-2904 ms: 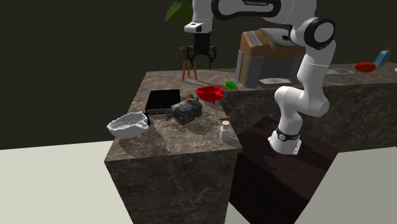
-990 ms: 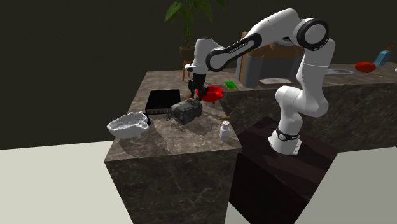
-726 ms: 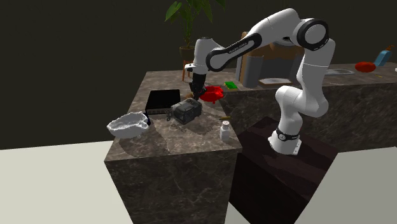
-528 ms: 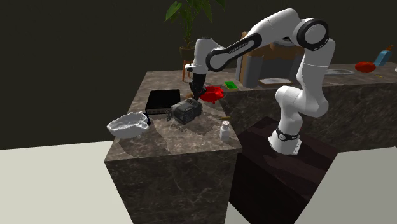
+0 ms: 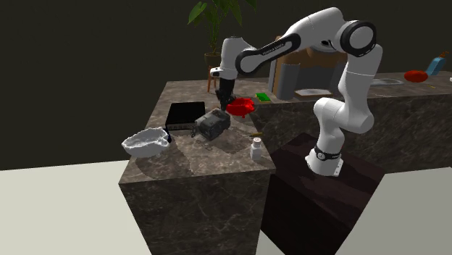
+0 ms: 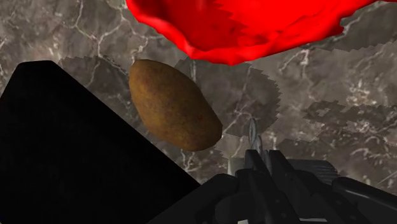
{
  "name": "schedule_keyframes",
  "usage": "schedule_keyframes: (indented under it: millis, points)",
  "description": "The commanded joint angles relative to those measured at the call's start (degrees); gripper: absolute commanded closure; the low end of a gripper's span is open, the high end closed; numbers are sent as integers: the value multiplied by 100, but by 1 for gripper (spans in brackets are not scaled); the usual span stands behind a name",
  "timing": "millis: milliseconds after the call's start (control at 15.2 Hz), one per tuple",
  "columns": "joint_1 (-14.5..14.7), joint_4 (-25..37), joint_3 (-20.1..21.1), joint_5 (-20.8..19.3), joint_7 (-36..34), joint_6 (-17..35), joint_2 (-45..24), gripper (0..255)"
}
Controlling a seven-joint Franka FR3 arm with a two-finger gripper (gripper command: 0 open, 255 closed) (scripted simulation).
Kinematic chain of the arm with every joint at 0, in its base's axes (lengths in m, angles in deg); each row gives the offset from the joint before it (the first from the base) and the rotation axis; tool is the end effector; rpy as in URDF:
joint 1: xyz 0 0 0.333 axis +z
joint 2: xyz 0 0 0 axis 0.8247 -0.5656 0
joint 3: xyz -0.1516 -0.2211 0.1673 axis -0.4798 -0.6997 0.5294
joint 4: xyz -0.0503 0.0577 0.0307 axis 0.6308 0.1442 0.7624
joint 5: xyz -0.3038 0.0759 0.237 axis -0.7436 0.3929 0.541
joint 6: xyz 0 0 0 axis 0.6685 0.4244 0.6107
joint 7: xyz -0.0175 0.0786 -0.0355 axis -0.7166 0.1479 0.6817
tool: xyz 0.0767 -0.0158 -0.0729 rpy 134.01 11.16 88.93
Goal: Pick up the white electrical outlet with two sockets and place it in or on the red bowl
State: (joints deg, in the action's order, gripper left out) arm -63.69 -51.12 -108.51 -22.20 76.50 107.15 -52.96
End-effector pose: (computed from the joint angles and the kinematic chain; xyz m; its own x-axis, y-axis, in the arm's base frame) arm 0.3229 -0.4395 0.4654 0.9883 0.1340 0.0724 0.1255 -0.9858 0.1113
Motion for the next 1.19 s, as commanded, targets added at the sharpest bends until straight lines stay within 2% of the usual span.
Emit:
schedule_keyframes:
  millis: [0, 1122]
  points:
    - [1, 139, 14, -31, -23, -168, 45, 255]
    - [30, 1283, 133, -155, -120, -1473, 257, 255]
